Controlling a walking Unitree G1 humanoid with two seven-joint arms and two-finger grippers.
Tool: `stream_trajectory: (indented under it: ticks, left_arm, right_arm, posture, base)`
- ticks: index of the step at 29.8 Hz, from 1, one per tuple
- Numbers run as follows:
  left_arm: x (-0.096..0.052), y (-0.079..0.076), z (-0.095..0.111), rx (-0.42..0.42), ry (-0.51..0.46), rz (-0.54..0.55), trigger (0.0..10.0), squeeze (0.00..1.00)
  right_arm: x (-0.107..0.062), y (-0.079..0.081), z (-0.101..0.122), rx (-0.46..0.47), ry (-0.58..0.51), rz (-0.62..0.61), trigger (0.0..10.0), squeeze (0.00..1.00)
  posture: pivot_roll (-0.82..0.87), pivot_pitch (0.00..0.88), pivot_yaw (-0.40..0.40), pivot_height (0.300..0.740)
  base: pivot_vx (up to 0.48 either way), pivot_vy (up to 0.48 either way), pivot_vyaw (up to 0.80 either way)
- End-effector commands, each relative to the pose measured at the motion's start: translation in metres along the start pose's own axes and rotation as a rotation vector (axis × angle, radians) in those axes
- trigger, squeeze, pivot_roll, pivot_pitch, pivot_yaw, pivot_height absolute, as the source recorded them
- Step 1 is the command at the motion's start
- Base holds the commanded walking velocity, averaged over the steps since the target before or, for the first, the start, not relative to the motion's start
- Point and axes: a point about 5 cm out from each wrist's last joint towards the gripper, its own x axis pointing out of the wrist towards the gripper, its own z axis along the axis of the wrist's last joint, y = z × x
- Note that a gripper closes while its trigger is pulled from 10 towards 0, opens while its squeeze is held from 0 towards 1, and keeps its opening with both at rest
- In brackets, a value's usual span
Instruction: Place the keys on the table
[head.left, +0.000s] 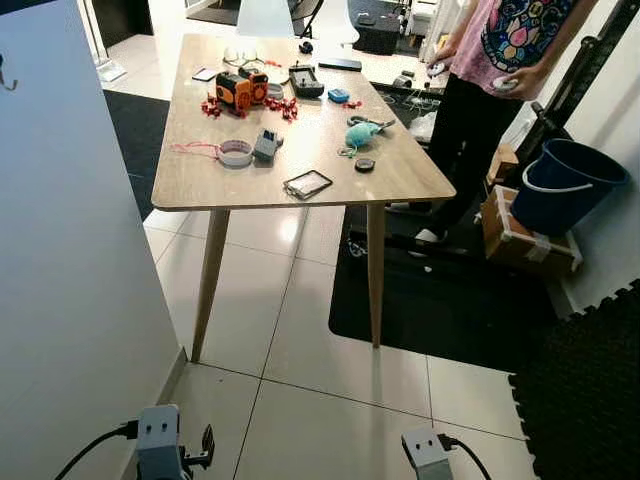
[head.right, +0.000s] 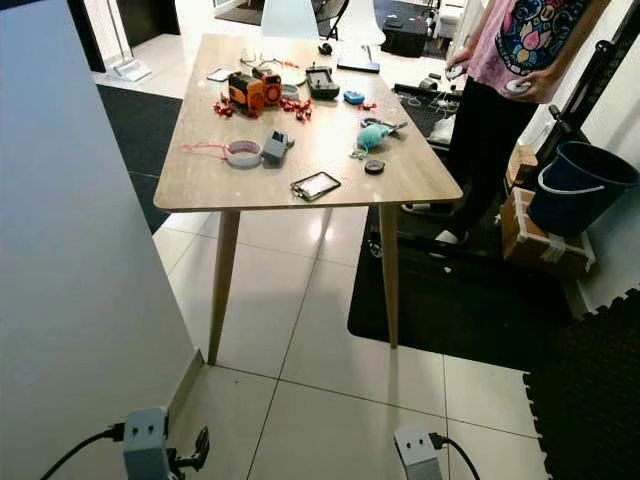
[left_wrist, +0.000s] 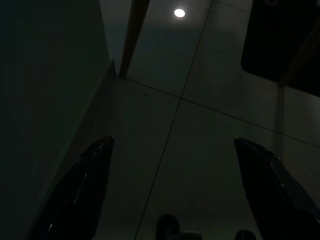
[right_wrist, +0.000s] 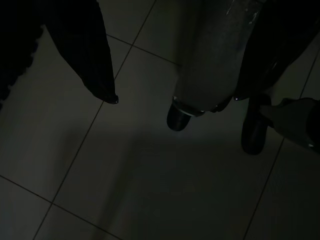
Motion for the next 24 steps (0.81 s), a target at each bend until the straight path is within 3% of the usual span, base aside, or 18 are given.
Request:
stream_trajectory:
  ticks: [1,8,24]
  left_arm:
    - [-0.0016,-0.0025,-0.0046,-0.022,0.022,0.000,10.0,0.00]
    - [-0.0012,-0.0037,-0.0047,-0.029,0.025,-0.003,10.0,0.00]
    - [-0.0008,-0.0041,-0.0046,-0.040,0.026,-0.009,10.0,0.00]
  right_arm:
    - [-0.0013,-0.0019,-0.0050,0.003,0.018,-0.005,10.0,0.00]
    - [-0.0012,-0.0024,-0.0043,0.002,0.018,-0.006,10.0,0.00]
    - [-0.0012,-0.0027,-0.0043,-0.005,0.019,-0.004,10.0,0.00]
  posture:
    - [0.09,0.043,-0.072,0.740]
    - [0.09,0.042,-0.073,0.740]
    - [0.09,0.036,-0.076,0.740]
  base:
    - [0.000,0.000,0.00]
    - [0.000,0.000,0.00]
    - [0.278,0.000,0.00]
